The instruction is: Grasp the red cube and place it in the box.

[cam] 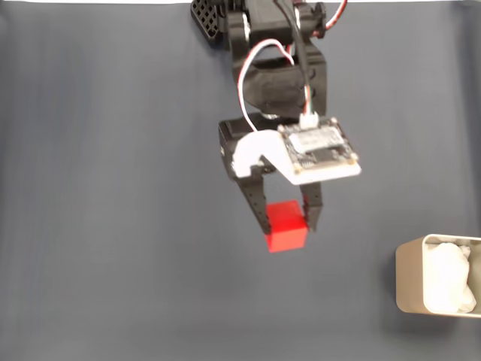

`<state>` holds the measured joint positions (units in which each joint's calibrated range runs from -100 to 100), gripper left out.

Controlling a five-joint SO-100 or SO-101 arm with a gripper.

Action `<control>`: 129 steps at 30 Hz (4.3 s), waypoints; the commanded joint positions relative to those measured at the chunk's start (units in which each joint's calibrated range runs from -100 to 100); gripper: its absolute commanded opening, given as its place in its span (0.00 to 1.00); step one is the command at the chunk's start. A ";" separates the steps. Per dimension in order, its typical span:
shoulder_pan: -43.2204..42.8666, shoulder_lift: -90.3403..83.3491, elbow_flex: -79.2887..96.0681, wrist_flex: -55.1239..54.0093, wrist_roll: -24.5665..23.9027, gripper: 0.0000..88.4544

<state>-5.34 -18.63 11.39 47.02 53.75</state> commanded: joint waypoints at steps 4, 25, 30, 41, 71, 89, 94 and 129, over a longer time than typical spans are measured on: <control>-6.02 5.11 -9.75 -0.21 0.44 0.10; -15.97 26.51 -33.02 -0.95 0.29 0.10; -16.96 31.19 -37.94 -0.95 0.00 0.10; -19.30 38.91 -46.98 -1.52 -0.49 0.10; -20.58 48.18 -54.55 -3.90 -0.29 0.11; -20.65 49.22 -55.83 -4.15 -1.27 0.47; -20.72 49.22 -55.74 -4.64 -0.98 0.52; -20.87 47.22 -54.91 -5.87 -2.05 0.52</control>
<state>-25.67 31.57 -41.68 42.48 51.89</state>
